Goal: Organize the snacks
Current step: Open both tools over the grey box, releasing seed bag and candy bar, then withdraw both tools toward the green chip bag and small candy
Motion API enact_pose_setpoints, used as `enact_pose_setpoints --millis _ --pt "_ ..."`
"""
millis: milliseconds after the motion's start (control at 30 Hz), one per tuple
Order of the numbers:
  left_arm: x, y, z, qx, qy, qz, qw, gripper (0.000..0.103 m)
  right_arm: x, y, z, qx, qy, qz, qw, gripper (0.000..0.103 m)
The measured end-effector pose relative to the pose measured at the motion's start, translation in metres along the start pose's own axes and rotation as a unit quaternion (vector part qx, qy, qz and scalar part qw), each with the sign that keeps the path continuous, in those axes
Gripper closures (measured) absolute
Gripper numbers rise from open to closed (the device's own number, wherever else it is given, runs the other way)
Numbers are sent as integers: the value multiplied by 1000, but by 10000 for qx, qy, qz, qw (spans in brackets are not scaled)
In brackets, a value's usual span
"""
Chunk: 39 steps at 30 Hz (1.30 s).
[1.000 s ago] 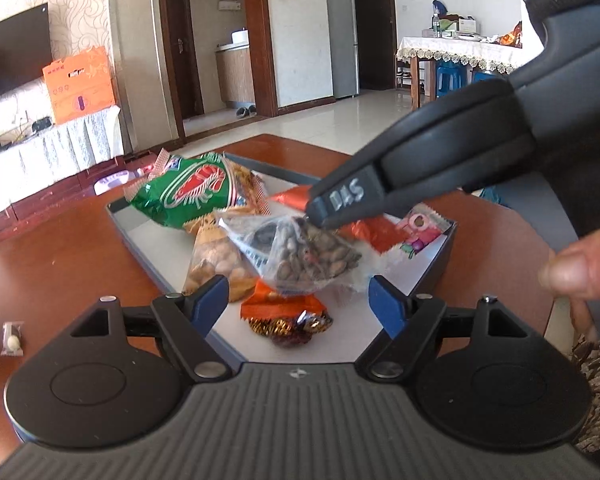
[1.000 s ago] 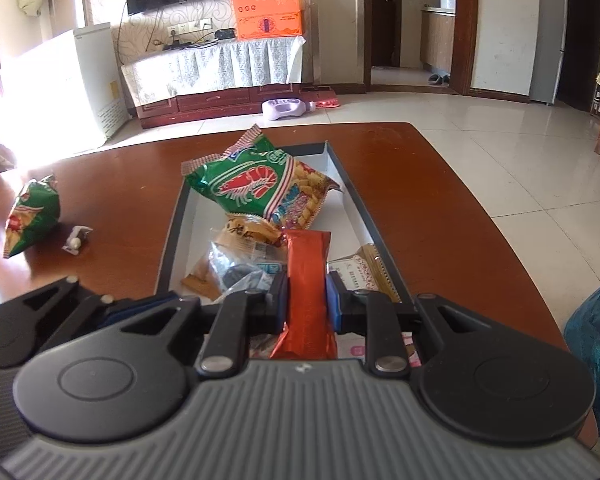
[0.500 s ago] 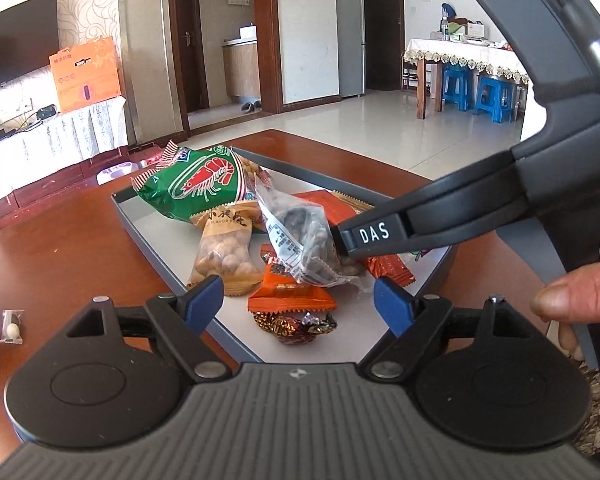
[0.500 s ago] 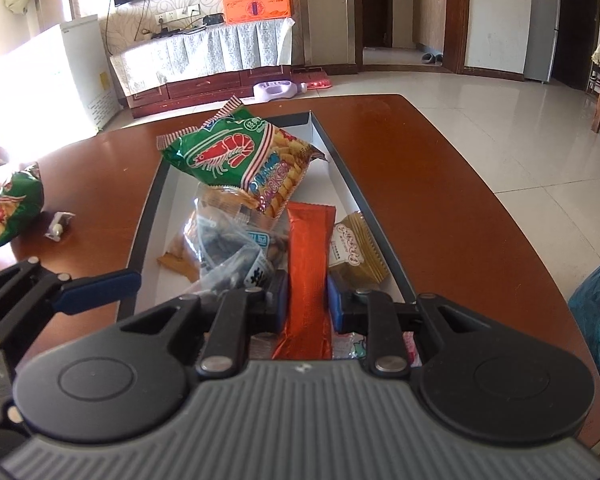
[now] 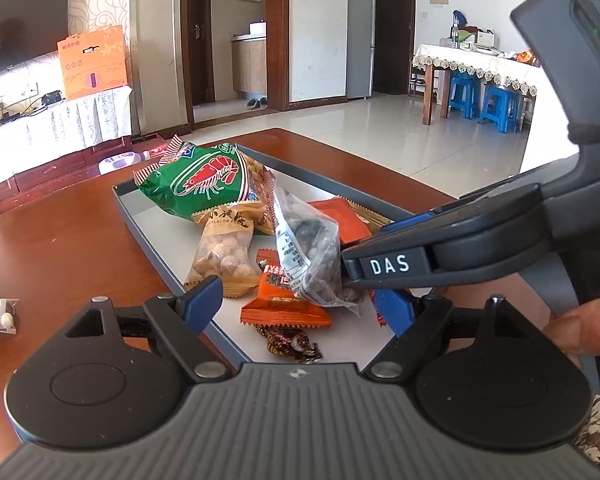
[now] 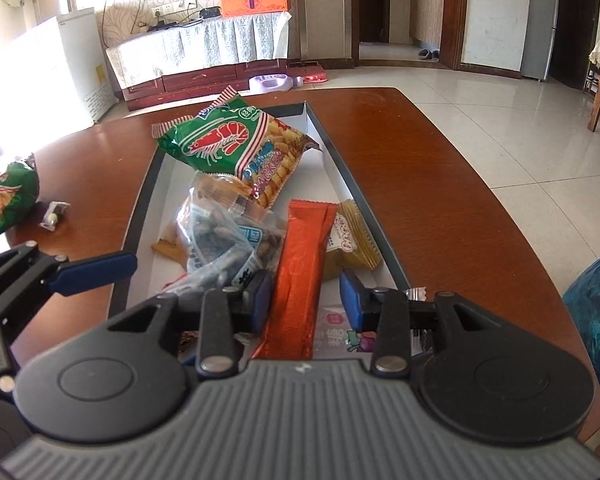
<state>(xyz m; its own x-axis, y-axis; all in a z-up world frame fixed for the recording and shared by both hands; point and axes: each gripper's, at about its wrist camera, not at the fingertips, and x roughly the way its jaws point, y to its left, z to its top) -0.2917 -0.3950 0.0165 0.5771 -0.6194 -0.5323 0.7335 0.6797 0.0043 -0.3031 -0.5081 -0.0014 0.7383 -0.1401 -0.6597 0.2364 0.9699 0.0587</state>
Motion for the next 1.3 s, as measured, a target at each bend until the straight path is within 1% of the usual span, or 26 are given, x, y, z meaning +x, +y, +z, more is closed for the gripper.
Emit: enact_pose_setpoints --millis 67,133,233,300,333,367,433,567,733,833,900,967,1067,1200,1267,1300 --pt "1 0 0 -7 -3 3 10000 15 -3 2 0 -54 -46 -33 10000 60" --pt "1 0 0 3 -4 12 10000 15 -2 3 0 -109 -2 -62 9999 59" --pt "-5 4 2 -41 -102 -5 9999 15 -15 -1 3 93 -234 -78 9997 58" --pt "-12 9 2 -43 -175 55 9998 15 -26 -6 4 324 -425 60 9986 50" --pt "-15 12 2 -48 -205 93 9997 15 -31 -7 4 378 -545 81 9978 41" --pt "-19 17 2 -62 -234 148 9996 15 -36 -6 5 396 -677 93 9969 35" --pt "-26 30 2 -108 -284 285 9991 15 -44 -3 8 420 -933 156 9946 35" --pt "-43 65 -2 -299 -312 598 9973 15 -54 14 15 394 -1326 451 9894 35" --pt "-64 105 -9 -512 -350 897 9940 15 -58 42 22 223 -1577 779 9842 33" --pt "-76 128 -13 -637 -391 1116 9909 14 -58 63 25 155 -1707 1050 9796 32" --pt "-82 140 -15 -685 -411 1334 9878 13 -55 80 26 17 -1687 1234 9779 31" --pt "-89 155 -16 -736 -424 1596 9835 9 -49 102 26 -205 -1532 1369 9785 25" --pt "-98 183 -15 -739 -361 1964 9771 4 -39 130 25 -460 -1279 1502 9793 25" --pt "-106 222 -13 -280 -277 2377 9705 2 -29 151 21 -588 -982 1590 9806 25" --pt "-107 240 -15 -33 -270 2480 9684 2 -27 156 19 -624 -888 1618 9808 25" --pt "-107 249 -16 40 -263 2466 9688 2 -26 158 18 -648 -861 1614 9810 25"
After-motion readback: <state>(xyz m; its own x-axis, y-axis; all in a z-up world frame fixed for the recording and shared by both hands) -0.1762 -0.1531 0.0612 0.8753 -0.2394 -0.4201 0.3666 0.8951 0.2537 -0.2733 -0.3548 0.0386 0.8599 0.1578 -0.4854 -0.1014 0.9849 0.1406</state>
